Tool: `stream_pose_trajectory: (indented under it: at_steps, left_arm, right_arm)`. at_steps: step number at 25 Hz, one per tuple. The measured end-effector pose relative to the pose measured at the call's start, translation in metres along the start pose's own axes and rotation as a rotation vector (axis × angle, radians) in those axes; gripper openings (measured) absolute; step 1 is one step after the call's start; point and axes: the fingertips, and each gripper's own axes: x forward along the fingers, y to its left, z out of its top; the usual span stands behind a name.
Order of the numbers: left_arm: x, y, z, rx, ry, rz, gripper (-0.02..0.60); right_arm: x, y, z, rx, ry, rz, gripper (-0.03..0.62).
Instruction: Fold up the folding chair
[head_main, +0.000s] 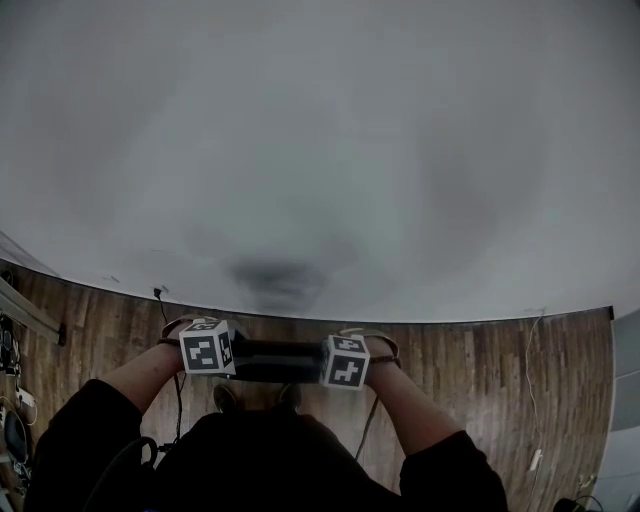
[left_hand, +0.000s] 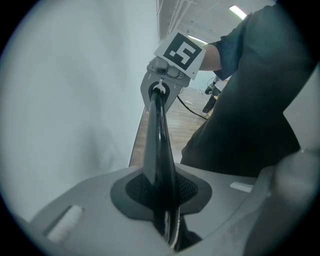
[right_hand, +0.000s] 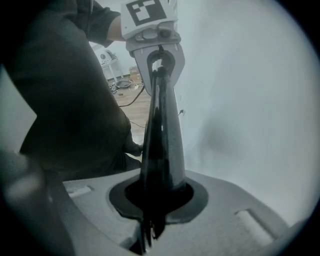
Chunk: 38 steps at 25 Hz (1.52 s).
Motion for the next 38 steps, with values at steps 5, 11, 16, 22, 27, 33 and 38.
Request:
stream_pose_trajectory:
  at_steps: [5, 11, 16, 22, 27, 33, 38]
  left_arm:
    - [0.005, 0.006, 0.007, 0.014, -0.011, -0.009, 0.072]
    - [0.008, 0.009, 0.013, 0.021, -0.019, -0.016, 0.074]
    - [0.006, 0.02, 0.011, 0.001, -0.021, 0.031, 0.109]
    - [0.004, 0.036, 0.009, -0.014, -0.04, 0.13, 0.153]
    - [-0.004, 0.048, 0.01, -0.026, -0.047, 0.173, 0.167]
    - [-0.017, 0.062, 0.006, -0.036, -0.049, 0.249, 0.172]
    - [-0.027, 0.076, 0.003, -0.059, -0.052, 0.3, 0.173]
  right_arm:
    - [0.002, -0.008, -0.01, -0.006, -0.003, 0.008, 0.046]
    - [0.001, -0.01, -0.015, 0.002, -0.017, -0.005, 0.048]
    - [0.001, -0.017, -0.013, 0.006, -0.03, -0.03, 0.061]
    - [0.001, -0.03, -0.01, 0.041, -0.068, -0.074, 0.1]
    - [-0.006, -0.044, -0.013, 0.061, -0.082, -0.1, 0.123]
    - [-0.01, -0.062, -0.013, 0.073, -0.098, -0.176, 0.153]
    - [-0.013, -0.078, -0.013, 0.092, -0.116, -0.235, 0.181]
